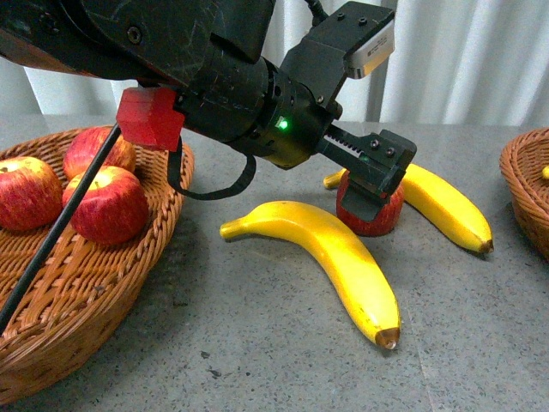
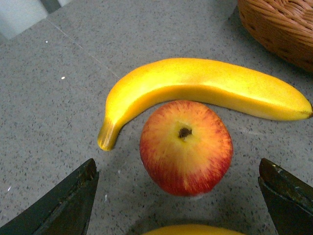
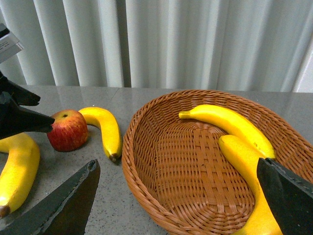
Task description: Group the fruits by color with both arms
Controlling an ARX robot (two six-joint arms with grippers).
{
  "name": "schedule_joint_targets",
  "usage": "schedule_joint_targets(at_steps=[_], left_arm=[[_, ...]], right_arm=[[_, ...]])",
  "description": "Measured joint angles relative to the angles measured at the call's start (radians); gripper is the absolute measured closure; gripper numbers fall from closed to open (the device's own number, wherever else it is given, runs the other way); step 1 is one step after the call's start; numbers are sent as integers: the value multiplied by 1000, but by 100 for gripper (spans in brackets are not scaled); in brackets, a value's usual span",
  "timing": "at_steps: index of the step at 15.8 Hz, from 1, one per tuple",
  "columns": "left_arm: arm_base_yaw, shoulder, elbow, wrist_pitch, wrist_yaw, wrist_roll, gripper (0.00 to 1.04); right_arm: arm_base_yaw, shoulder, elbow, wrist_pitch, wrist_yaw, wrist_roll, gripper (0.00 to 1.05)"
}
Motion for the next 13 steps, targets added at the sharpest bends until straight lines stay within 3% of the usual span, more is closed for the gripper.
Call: schedule_joint_targets(at_steps=[13], left_arm=[[-16, 146, 113, 8, 23, 0, 7]], right_arm=[[0, 0, 0, 0, 0, 0, 7]])
